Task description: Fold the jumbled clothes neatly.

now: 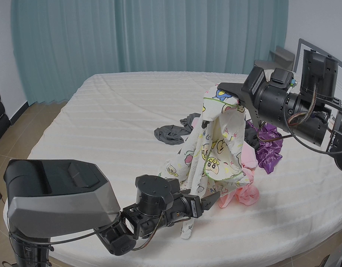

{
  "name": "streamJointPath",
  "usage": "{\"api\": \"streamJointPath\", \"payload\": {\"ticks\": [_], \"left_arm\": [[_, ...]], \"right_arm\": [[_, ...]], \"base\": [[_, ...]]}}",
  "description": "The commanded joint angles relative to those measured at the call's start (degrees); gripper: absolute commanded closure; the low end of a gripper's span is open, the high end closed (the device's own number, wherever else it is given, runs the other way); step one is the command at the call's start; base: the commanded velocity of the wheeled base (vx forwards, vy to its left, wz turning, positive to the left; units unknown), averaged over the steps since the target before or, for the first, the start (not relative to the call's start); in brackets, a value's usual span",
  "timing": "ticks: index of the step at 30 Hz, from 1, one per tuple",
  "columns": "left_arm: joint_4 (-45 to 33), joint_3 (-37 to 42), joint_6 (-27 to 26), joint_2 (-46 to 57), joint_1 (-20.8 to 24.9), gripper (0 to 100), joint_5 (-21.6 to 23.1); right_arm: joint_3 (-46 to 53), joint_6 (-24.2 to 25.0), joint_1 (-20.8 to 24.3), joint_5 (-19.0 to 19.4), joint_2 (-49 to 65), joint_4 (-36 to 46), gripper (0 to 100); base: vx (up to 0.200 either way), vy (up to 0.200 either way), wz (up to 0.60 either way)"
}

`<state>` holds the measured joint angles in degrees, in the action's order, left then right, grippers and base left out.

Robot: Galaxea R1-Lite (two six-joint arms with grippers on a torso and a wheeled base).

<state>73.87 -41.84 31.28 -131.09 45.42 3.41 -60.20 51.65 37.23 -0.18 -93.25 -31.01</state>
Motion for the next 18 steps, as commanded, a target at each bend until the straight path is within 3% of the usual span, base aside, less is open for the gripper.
{"api": "streamJointPath", "payload": {"ticks": [1,11,12,18], "left_arm": [[2.2,-0.3,-0.2,-3.3,-1.7,0,-0.2],[6.5,-0.3,0.0,-10.7,-2.8,0,0.2],[6.5,-0.6,0.0,-11.6,-2.9,100,0.3],[6.5,-2.2,1.4,-10.8,-5.1,100,-0.6]], "right_arm": [[-0.3,0.0,-0.1,0.0,0.3,0.0,100],[-2.2,0.1,-0.2,-0.7,0.9,-0.1,100],[-2.2,0.2,-0.2,-1.0,0.9,-0.1,100],[-0.2,0.6,-3.0,-1.0,0.8,0.0,100]], "base": [[0.000,0.000,0.00],[0.000,0.000,0.00],[0.000,0.000,0.00],[0.000,0.000,0.00]]}}
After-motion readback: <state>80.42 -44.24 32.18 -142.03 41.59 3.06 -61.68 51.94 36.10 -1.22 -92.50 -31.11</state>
